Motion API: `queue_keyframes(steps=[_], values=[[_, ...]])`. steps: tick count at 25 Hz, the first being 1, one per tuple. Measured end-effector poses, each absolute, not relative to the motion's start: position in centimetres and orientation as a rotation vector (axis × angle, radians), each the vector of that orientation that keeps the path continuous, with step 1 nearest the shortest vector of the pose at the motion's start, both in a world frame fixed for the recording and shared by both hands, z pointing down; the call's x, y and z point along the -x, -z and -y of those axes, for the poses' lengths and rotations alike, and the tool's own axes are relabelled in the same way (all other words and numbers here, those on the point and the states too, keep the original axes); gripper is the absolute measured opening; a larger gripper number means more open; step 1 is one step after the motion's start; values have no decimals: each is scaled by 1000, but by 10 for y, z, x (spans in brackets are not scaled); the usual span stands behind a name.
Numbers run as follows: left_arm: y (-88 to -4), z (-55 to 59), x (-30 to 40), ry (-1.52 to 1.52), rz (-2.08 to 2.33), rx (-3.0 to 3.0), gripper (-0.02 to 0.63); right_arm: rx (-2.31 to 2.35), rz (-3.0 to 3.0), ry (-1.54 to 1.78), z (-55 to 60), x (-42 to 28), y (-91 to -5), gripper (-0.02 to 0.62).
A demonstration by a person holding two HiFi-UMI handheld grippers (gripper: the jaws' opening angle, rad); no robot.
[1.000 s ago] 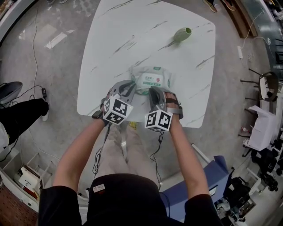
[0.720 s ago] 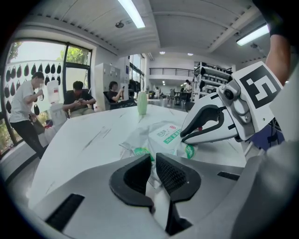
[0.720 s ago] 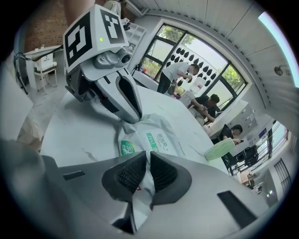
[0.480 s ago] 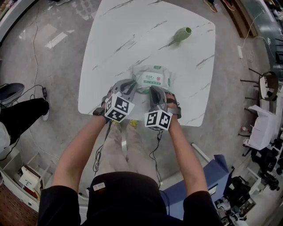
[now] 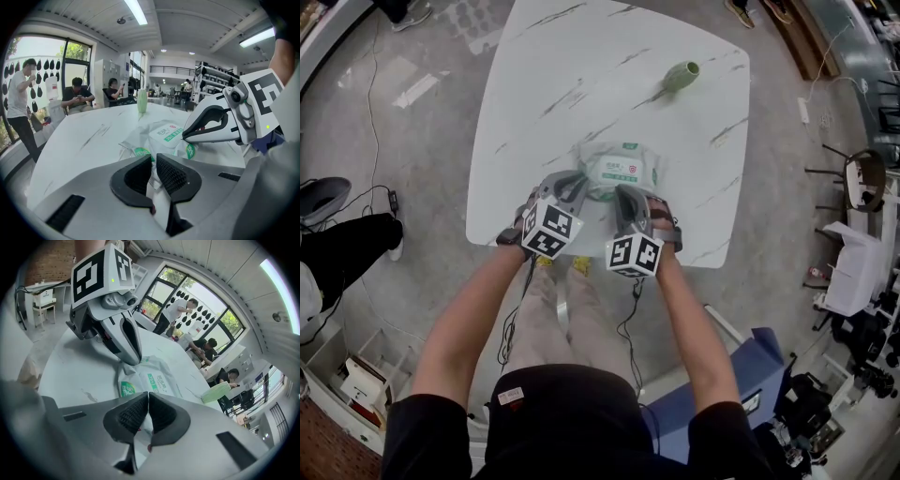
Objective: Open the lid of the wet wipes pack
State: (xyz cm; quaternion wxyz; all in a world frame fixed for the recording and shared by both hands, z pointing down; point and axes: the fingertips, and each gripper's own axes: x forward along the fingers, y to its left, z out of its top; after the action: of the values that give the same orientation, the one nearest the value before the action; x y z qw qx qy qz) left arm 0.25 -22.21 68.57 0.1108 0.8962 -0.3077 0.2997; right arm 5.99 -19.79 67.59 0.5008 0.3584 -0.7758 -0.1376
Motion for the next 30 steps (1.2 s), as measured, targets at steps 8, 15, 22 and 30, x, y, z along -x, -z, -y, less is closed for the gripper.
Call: queue_keyframes(steps=[8, 15, 22, 30], values=[[-688, 221, -3, -887, 893, -2634, 52, -843, 1874, 338, 197, -60, -672, 9], [-688, 221, -5, -888, 886, -2628, 52, -863, 1873, 322, 198, -62, -665, 5], [-688, 220, -4, -886, 879, -2623, 52, -880, 1896, 299, 203, -64, -650, 5], [-687, 220, -4, -887, 878, -2625, 52, -928, 1919, 294, 215, -68, -633, 5]])
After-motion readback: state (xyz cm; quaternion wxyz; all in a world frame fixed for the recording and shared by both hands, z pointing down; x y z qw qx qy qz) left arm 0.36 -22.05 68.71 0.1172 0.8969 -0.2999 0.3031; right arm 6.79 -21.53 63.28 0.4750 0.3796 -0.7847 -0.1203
